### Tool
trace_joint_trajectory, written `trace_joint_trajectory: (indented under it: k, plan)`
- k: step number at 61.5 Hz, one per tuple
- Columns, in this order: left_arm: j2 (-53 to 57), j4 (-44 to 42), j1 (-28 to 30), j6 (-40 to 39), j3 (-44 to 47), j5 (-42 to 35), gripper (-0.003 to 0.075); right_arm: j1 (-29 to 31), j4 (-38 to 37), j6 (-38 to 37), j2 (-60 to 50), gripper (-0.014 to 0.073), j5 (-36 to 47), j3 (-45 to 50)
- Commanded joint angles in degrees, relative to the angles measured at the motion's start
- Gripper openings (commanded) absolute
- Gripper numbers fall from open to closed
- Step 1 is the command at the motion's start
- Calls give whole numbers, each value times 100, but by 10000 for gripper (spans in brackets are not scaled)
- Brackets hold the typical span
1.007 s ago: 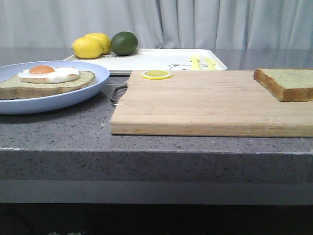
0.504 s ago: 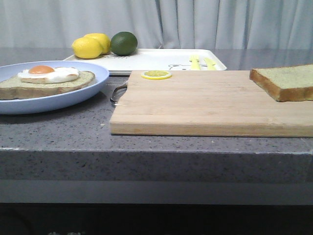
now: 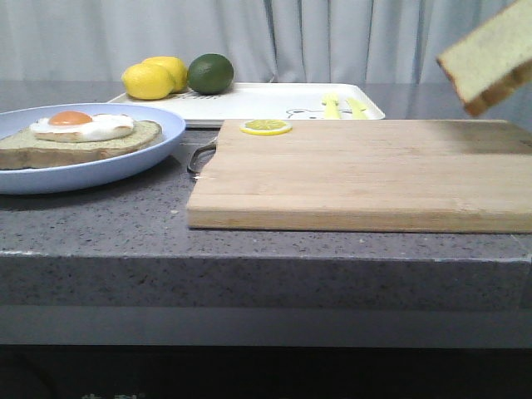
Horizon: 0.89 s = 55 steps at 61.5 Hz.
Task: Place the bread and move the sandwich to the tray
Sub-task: 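Grasp the bread slice with the right gripper and lift it, then carry the bread slice with the right gripper over the egg toast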
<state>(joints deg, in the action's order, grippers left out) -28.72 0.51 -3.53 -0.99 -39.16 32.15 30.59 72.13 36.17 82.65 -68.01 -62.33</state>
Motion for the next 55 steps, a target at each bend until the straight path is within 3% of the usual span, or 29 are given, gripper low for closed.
trace_joint_trajectory:
  k: [1,9,22,39,47,55]
  plan:
    - [-67,10,-7,-30,-156,-465,491,-216,852,-46,-454,-68,-879,-118]
    - [-67,10,-7,-30,-156,-465,491,-854,1297,-46,-750,-68,-759,-118]
    - [-67,10,-7,-30,-156,-465,491,-2610,1852,-41,-854,-68,181,-118]
    - [-67,10,-7,-30,-156,-455,491,-5048,2861,264,-828,-68,3004,-118]
    - [-67,10,-7,-30,-156,-455,491,-5731,3849,987,-683,-68,3797,-128]
    - [-67,37,-7,-30,-156,-455,491,-6034,3843,1029,-332,-68,3842,-437]
